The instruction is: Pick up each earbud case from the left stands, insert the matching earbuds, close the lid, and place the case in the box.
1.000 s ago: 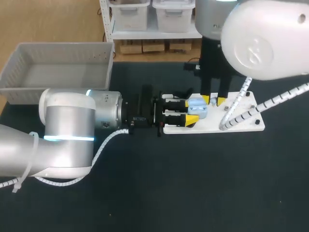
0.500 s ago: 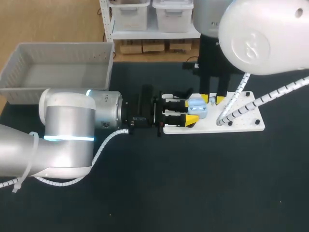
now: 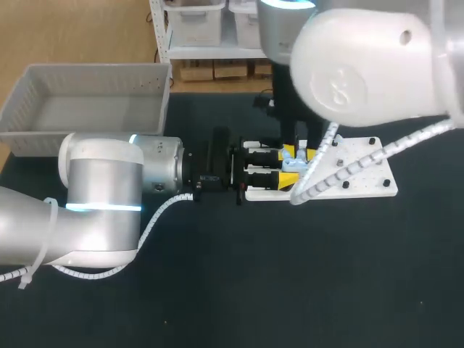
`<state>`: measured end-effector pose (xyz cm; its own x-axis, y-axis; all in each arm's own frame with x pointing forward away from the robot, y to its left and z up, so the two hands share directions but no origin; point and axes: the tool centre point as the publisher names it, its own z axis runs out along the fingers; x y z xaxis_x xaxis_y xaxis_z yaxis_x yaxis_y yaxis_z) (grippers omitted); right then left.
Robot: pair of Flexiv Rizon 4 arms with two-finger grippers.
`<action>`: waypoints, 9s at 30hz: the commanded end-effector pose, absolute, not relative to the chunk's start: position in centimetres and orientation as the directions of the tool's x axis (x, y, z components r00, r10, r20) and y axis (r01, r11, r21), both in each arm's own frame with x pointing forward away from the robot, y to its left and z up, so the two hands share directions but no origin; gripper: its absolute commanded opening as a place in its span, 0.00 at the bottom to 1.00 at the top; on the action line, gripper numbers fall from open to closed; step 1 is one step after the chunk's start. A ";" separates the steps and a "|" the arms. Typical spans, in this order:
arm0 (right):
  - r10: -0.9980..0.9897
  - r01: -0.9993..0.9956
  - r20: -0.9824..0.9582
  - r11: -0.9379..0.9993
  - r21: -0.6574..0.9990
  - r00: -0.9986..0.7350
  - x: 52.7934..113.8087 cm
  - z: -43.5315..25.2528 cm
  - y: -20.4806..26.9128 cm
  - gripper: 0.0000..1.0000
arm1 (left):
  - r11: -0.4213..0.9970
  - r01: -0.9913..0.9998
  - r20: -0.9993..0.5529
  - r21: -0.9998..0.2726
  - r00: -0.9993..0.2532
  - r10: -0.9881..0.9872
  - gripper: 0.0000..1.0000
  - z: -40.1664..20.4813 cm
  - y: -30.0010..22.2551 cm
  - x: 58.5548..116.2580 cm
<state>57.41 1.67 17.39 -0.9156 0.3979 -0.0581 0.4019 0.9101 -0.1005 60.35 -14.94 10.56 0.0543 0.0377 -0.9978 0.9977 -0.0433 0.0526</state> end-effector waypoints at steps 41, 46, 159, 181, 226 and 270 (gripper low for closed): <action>0.589 0.588 -0.037 0.797 -0.139 -0.807 59.7 14.8 1.2 0.00 | -0.037 0.998 -0.998 0.056 0.057 0.034 0.00 10.4 -15.0 60.2; 0.593 0.592 -0.031 0.795 -0.133 -0.804 59.9 14.6 1.1 0.00 | -0.037 0.998 -0.998 0.056 0.057 0.034 0.00 10.4 -15.0 60.2; 0.185 0.169 -0.050 0.960 0.224 -0.982 75.3 2.6 -10.0 0.49 | -0.037 0.998 -0.998 0.056 0.057 0.034 0.00 10.4 -15.0 60.2; 0.229 0.204 -0.066 0.943 0.264 -0.971 76.2 1.5 -10.4 0.39 | -0.037 0.998 -0.998 0.056 0.057 0.034 0.00 10.4 -15.0 60.2; 0.212 0.189 -0.063 0.947 0.261 -0.975 75.7 2.1 -9.8 0.00 | -0.037 0.998 -0.998 0.056 0.057 0.034 0.00 10.4 -15.0 60.2; -0.124 -0.141 -0.098 0.972 0.189 -0.987 58.2 19.7 -2.6 0.00 | -0.037 0.998 -0.998 0.056 0.057 0.034 0.00 10.4 -15.0 60.2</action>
